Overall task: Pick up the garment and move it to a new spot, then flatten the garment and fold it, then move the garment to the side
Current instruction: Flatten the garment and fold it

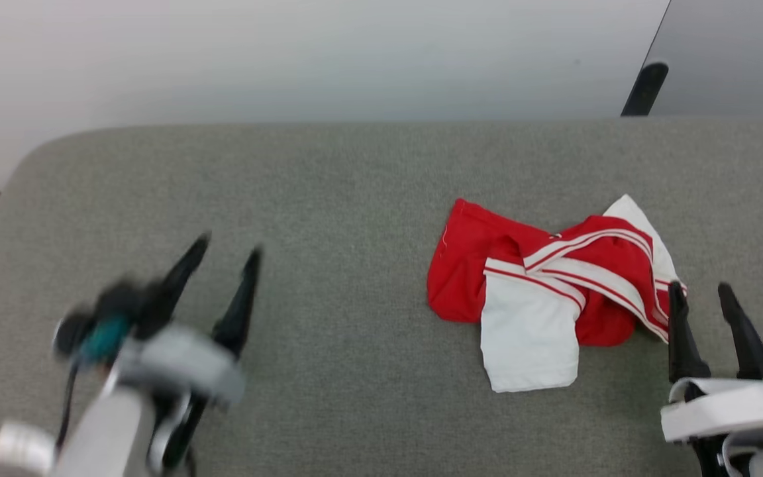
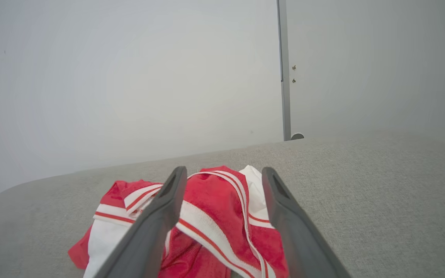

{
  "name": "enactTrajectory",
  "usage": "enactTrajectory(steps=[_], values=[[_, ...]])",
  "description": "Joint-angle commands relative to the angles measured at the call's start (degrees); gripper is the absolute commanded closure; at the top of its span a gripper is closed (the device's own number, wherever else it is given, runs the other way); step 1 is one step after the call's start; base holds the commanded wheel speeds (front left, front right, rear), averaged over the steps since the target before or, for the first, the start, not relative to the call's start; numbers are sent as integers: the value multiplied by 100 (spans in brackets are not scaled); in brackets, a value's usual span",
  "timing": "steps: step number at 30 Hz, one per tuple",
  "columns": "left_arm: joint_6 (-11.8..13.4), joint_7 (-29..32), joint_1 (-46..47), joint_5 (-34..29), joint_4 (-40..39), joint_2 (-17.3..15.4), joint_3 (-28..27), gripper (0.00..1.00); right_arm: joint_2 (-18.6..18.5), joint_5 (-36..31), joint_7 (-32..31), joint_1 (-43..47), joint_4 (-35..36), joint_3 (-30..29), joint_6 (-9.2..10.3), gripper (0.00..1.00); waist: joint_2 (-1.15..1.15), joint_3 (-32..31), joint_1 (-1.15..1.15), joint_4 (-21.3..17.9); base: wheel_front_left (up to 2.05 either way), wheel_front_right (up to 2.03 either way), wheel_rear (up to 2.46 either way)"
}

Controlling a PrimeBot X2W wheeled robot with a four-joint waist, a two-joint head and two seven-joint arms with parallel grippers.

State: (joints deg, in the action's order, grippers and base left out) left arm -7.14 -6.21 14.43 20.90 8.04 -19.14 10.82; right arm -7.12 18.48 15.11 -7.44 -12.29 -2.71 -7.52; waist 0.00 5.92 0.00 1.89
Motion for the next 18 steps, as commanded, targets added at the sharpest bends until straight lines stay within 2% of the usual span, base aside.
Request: enactTrajectory(steps=[1,6,10,14,17,18], values=[[-32,299,431,114,60,-66,241,0,20,29,3,-109,13,18,6,0,0,214,0,-65,0,0,0],[-36,1560,1708,840,315,-350,1429,0,88,94,3,-358,25,50,6,0,0,503,0,-257,0,0,0],[-39,3037,2303,1876,539,-296,2230,0,135,122,2,-499,25,33,6,0,0,712,0,-453,0,0,0],[-32,4285,2424,2896,602,-258,2569,0,197,157,2,-616,24,54,6,0,0,876,0,-707,0,0,0],[-33,4799,2392,3280,557,-235,2705,0,260,183,2,-652,28,76,6,0,0,1010,0,-869,0,0,0],[-33,4799,2392,3280,557,-235,2705,0,260,183,2,-652,28,76,6,0,0,1010,0,-869,0,0,0]])
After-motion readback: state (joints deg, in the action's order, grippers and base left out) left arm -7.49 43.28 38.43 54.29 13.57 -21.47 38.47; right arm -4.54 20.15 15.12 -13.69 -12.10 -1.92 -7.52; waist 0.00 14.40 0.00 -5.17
